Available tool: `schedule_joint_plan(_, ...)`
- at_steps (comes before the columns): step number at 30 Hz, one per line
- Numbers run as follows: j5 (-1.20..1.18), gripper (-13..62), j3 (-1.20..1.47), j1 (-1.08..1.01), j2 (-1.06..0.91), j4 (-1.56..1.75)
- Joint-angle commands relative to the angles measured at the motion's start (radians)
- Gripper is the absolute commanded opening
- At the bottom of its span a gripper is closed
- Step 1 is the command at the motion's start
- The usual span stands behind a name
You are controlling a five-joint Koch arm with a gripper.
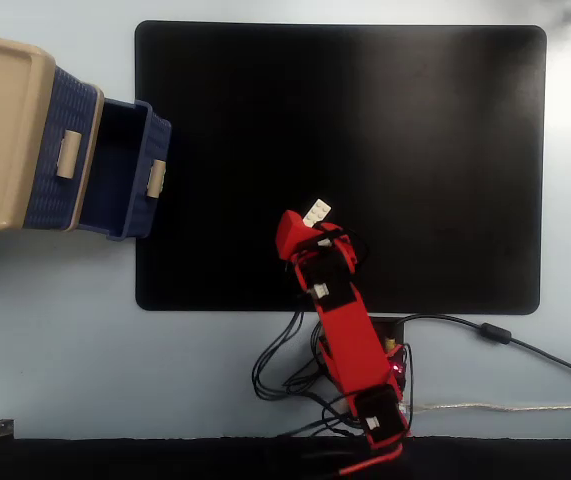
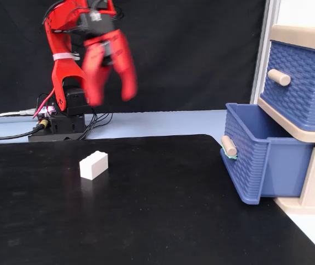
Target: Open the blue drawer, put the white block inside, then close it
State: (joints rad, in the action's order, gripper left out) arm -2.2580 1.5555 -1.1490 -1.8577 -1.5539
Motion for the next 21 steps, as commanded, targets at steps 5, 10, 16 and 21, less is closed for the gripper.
schedule_joint_plan(5, 0.025, 33.6, 0.017, -0.037, 0.160, 0.014)
schedule_joint_plan(10, 0.012, 33.6, 0.115, -0.038, 0.170, 0.189)
schedule_joint_plan(16, 0.025, 33.5, 0.201, -0.075, 0.172, 0.328)
schedule_joint_plan(21, 0.025, 33.5, 0.199, -0.103, 0.244, 0.388)
